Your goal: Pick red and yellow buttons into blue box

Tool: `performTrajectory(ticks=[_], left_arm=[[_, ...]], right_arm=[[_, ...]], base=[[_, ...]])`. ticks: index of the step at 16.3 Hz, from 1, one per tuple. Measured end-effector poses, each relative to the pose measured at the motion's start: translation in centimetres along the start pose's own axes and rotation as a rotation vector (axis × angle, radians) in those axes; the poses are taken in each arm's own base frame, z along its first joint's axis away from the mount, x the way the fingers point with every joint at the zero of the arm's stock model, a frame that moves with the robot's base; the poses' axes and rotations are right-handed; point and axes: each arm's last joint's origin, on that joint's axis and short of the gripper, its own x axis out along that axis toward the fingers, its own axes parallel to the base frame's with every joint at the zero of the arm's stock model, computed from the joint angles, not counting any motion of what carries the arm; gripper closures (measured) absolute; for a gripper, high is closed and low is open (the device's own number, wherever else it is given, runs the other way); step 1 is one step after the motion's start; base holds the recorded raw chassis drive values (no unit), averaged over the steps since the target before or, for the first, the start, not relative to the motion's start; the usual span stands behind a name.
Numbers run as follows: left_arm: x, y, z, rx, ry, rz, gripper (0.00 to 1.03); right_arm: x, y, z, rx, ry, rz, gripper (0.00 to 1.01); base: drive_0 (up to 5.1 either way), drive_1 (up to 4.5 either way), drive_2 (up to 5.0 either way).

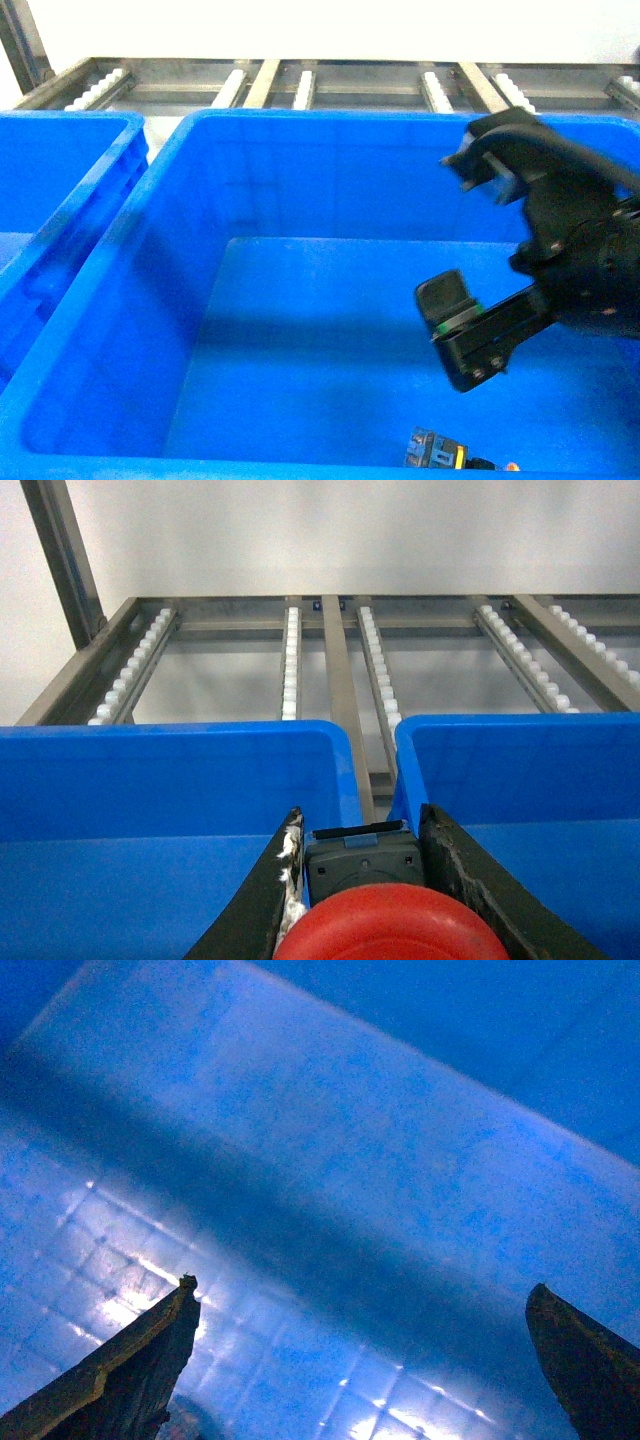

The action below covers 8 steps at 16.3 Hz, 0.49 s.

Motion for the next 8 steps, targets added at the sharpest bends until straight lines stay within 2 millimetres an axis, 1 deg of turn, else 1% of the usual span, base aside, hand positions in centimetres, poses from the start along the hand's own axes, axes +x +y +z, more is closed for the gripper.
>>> performTrajectory(ticks=[2,4,5,6,7,8], left_arm=[[0.0,0.0,0.0,0.0,0.0,0.0,0.73],[0.0,0.0,0.0,0.0,0.0,0.0,0.73],[0.0,0.0,0.0,0.0,0.0,0.0,0.73],[0.0,0.0,0.0,0.0,0.0,0.0,0.73],[0.0,0.0,0.0,0.0,0.0,0.001,0.73],[0.0,0.0,0.0,0.0,0.0,0.001,0.73]], right_arm=[[-3.7,-2.4,-0.6,0.069,-0.076,-0.058,0.03],[-7.4,-4.3,-2.0,0.111,-0.131,-0.138,0.03],[-11.3,-5.8,-3.2,0.153,-0.237,-0.236,0.03],[-12.8,-6.3,-3.7,0.17,-0.293,-0.279,0.03],[-15.2,-6.7,-4.8,0.213,-0.348,-0.312,0.03],[-17.4,-6.9,-6.5,0.271,-0.386,-0.342,0.03]], base=[[0.0,0.0,0.0],[0.0,0.0,0.0],[0.0,0.0,0.0],[0.0,0.0,0.0],[0.0,0.0,0.0],[0.0,0.0,0.0]])
